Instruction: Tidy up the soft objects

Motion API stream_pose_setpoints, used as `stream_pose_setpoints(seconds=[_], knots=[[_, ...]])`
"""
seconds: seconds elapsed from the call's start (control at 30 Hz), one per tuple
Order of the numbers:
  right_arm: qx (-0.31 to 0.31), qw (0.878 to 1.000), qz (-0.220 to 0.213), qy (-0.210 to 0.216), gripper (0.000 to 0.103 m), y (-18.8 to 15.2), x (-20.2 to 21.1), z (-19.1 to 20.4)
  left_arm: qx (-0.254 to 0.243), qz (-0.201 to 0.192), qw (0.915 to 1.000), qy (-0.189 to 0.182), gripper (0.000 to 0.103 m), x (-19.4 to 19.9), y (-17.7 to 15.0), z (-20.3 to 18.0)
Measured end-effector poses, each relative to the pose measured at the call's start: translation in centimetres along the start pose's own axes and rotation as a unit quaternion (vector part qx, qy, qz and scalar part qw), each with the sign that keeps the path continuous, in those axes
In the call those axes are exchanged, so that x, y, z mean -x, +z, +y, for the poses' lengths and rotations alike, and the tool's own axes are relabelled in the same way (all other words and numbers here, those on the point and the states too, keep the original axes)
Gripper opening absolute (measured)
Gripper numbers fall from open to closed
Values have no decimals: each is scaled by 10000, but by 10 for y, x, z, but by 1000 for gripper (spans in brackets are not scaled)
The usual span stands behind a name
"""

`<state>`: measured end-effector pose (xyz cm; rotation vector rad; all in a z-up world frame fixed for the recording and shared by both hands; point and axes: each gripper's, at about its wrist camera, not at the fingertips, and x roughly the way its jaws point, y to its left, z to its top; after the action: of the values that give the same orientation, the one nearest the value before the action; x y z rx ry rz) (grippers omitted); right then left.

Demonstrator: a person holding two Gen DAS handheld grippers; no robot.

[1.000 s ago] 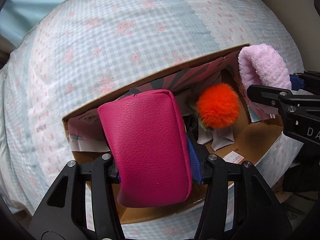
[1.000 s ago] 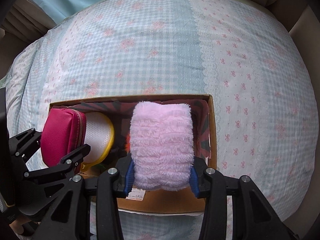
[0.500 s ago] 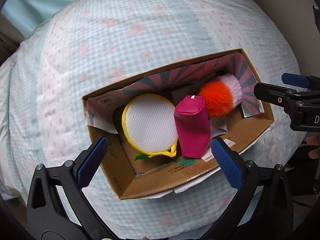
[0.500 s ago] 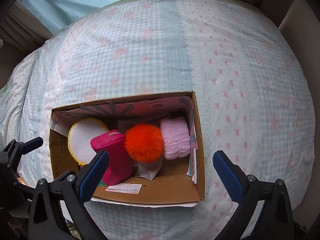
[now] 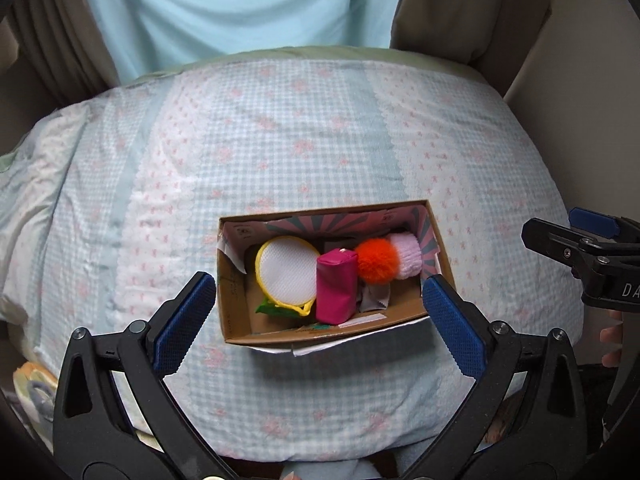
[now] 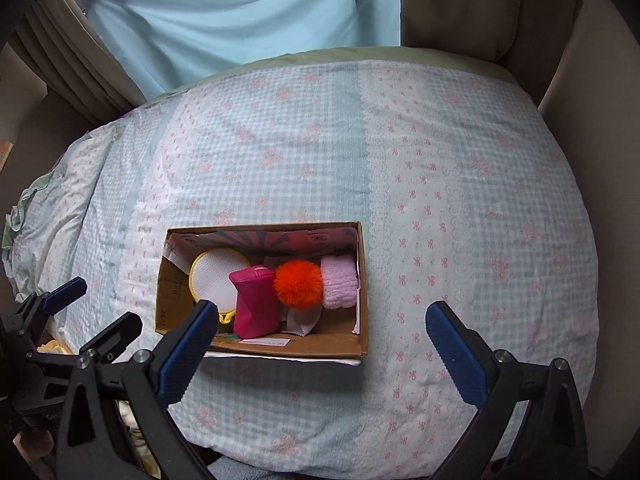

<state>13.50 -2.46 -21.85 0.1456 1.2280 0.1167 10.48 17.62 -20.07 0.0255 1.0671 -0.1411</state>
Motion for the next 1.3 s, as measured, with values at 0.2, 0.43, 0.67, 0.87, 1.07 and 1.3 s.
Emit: stream_pose_setpoints(seconds=[0.2, 0.43, 0.67, 0.87, 1.07, 1.3], knots=[[294, 9926, -1151, -262, 103, 0, 124, -8, 188, -1298, 9913, -68, 103, 110, 17, -28], [362, 9667, -2489, -480, 103, -16, 230, -23, 234, -2517, 9674, 160, 103, 198, 18, -52], [350, 9501, -3032, -651, 103, -33, 265, -35, 30, -2924, 9554, 403, 103, 221, 7, -75], [383, 9442, -3183, -751, 103, -42, 273, -40, 35, -3002, 9531, 388, 103, 222, -1, -84], [285, 9411, -3279, -781, 103, -46, 279, -47, -47, -3019, 9525, 403, 103, 222, -3, -88], [246, 9388, -3333, -840, 103, -48, 282, -48, -128, -3024, 9522, 402, 103, 221, -3, -91]])
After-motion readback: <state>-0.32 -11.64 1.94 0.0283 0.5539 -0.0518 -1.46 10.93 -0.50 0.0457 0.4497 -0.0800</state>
